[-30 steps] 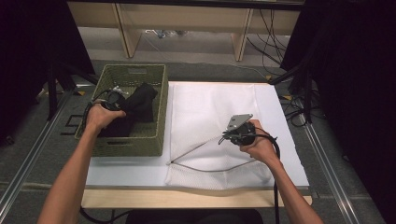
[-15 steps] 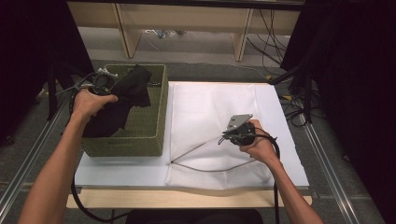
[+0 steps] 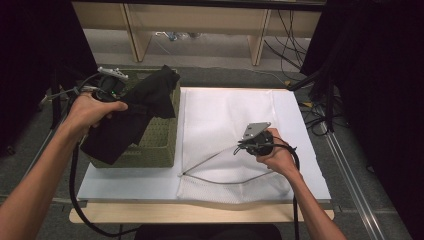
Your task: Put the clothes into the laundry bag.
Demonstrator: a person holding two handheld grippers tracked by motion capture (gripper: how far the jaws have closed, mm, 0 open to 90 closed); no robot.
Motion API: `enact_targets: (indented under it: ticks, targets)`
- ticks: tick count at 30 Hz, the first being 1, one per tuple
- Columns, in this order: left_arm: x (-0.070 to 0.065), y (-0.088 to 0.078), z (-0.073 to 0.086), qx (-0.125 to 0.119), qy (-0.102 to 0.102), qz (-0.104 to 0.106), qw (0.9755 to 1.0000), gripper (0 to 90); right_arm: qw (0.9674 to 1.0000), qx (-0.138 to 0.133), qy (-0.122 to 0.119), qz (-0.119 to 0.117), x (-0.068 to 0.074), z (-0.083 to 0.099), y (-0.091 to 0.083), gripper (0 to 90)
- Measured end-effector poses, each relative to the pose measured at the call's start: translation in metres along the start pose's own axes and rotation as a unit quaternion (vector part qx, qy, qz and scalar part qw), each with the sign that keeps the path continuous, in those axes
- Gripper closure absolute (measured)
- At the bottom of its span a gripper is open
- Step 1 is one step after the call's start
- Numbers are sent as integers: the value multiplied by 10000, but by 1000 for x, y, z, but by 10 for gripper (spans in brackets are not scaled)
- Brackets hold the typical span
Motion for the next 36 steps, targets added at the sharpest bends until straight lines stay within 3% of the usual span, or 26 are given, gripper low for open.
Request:
enact_targets:
  ticks: [1,2,3,6,8,10,13,14,15,17,19,22,23,25,26,27,31,32,36]
  targets:
    - [0,0,0,0,0,0,10000,611,10000,0,0,0,0,0,0,896]
    - [-15,-5,2,36,192,165,9997,611,9999,-14,132,11,1,0,-1,896]
    - [-23,-6,4,59,266,221,9994,611,9999,-51,107,55,0,-1,-3,897]
    - [-54,-8,14,77,405,450,9981,611,9998,-143,120,102,0,-3,-5,898]
    - [-67,-6,21,126,503,595,9969,611,9998,-141,111,56,1,-4,-5,897]
    - [-83,-2,30,141,489,774,9957,611,9997,-163,89,125,1,-5,-5,898]
    - [-97,7,41,177,565,1067,9925,610,9996,-199,155,90,2,-5,-5,898]
    - [-101,10,45,215,532,1075,9926,610,9996,-217,162,71,2,-5,-5,898]
    - [-106,14,48,312,689,1035,9917,610,9996,-222,166,65,2,-5,-4,898]
    - [-114,18,53,328,750,1080,9908,610,9996,-209,173,22,1,-6,-5,897]
    - [-123,25,59,327,747,1258,9887,610,9996,-266,114,48,0,-6,-5,898]
    - [-135,31,66,340,728,1434,9864,610,9995,-252,212,17,1,-5,-7,898]
    - [-139,34,69,340,619,1556,9853,610,9994,-278,210,47,1,-5,-6,898]
    - [-148,43,76,421,531,1766,9819,610,9994,-291,195,63,1,-6,-8,898]
    - [-151,48,79,487,591,1839,9800,610,9994,-291,195,63,1,-6,-8,898]
    - [-156,54,82,500,564,1821,9804,610,9995,-295,89,88,0,-6,-9,898]
    - [-164,79,90,619,477,2032,9760,609,9993,-329,165,59,0,-8,-12,898]
    - [-165,84,91,649,453,2085,9748,609,9994,-343,81,46,-1,-8,-13,898]
    - [-173,103,92,743,280,2119,9741,606,9993,-342,153,62,0,-8,-12,898]
Point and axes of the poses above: each handheld gripper's, and its own axes: y roughly forward along the jaws, z roughly out of its underside, x roughly to its left, the point moved 2 cm from there along y, roughly forward along the jaws, and after that the axes turned 8 degrees about -z, right-handed, at the moved point
